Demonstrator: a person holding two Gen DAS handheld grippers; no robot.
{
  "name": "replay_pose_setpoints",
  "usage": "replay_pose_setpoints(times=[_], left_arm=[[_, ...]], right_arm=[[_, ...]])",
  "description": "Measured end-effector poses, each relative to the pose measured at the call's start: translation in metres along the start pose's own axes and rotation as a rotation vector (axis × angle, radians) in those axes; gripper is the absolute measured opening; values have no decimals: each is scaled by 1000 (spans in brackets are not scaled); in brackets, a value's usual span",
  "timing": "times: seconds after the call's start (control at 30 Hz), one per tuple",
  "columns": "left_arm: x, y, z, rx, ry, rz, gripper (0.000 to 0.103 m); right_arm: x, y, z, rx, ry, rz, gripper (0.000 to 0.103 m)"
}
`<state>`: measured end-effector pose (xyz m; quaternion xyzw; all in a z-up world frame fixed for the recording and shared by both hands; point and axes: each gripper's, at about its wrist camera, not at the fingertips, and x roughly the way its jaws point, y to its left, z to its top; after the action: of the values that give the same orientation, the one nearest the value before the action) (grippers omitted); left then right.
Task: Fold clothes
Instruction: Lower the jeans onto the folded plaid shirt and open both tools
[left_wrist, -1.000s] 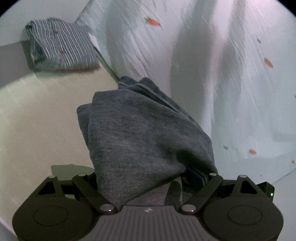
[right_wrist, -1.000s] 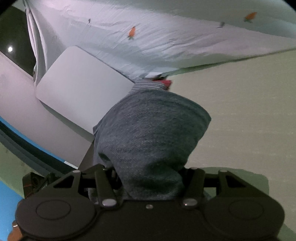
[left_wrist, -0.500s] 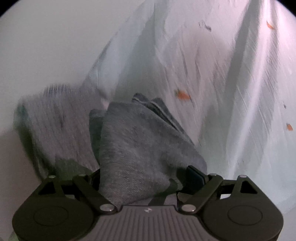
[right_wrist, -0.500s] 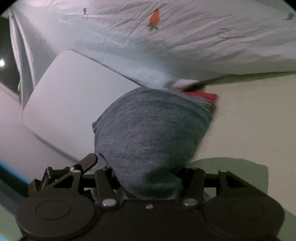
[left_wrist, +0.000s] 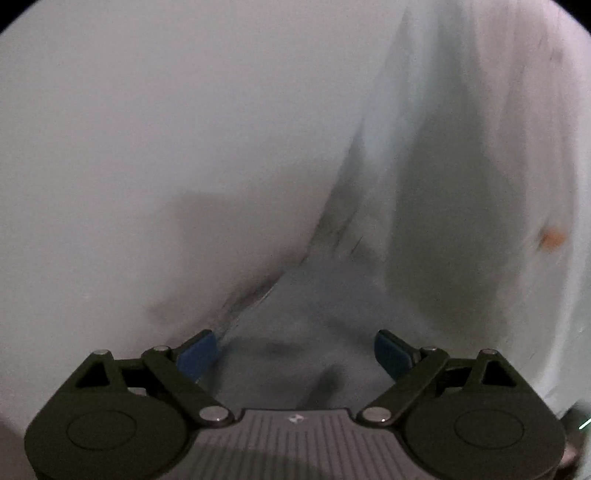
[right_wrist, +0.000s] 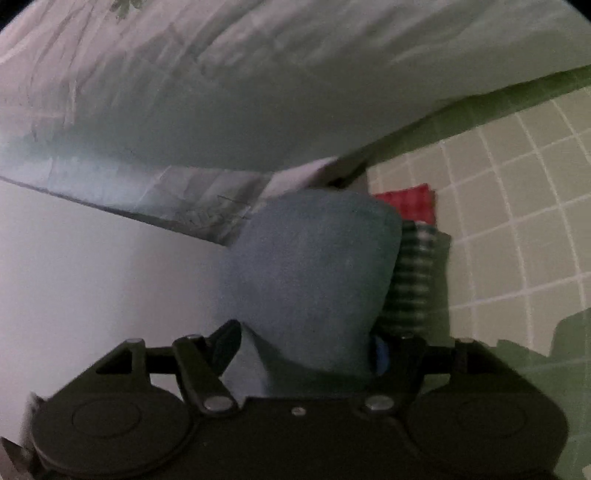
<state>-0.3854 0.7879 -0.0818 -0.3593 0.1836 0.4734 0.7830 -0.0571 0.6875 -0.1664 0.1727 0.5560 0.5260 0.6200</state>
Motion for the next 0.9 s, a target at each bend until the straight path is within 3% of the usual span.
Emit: replay_pose_setpoints(times=[0.03, 0.13, 0.3, 0.33, 0.47, 0.53, 0.7, 0.9], left_arm=[[2, 2, -7, 6, 15, 31, 93], [8, 8, -27, 23, 57, 124, 93], [2, 7, -40, 48, 97, 159, 93], [-3, 5, -42, 54, 97, 160, 93], [-34, -14, -51, 86, 43, 162, 94], [-59, -29, -57, 113, -12, 161, 102], [-121, -68, -73, 166, -146, 141, 103], [-181, -106, -112, 161, -178, 102, 103]], right_arm=[[-3, 1, -1, -28, 7, -9, 88], [-15, 10, -6, -127, 18, -62, 90], [-41, 29, -19, -303, 13, -169, 95], [-47, 32, -22, -338, 12, -190, 101], [-74, 50, -34, -488, -14, -264, 102], [-96, 65, -41, -565, -56, -260, 102], [-161, 84, -62, -673, -118, -233, 102], [-237, 89, -100, -742, -164, -250, 103]])
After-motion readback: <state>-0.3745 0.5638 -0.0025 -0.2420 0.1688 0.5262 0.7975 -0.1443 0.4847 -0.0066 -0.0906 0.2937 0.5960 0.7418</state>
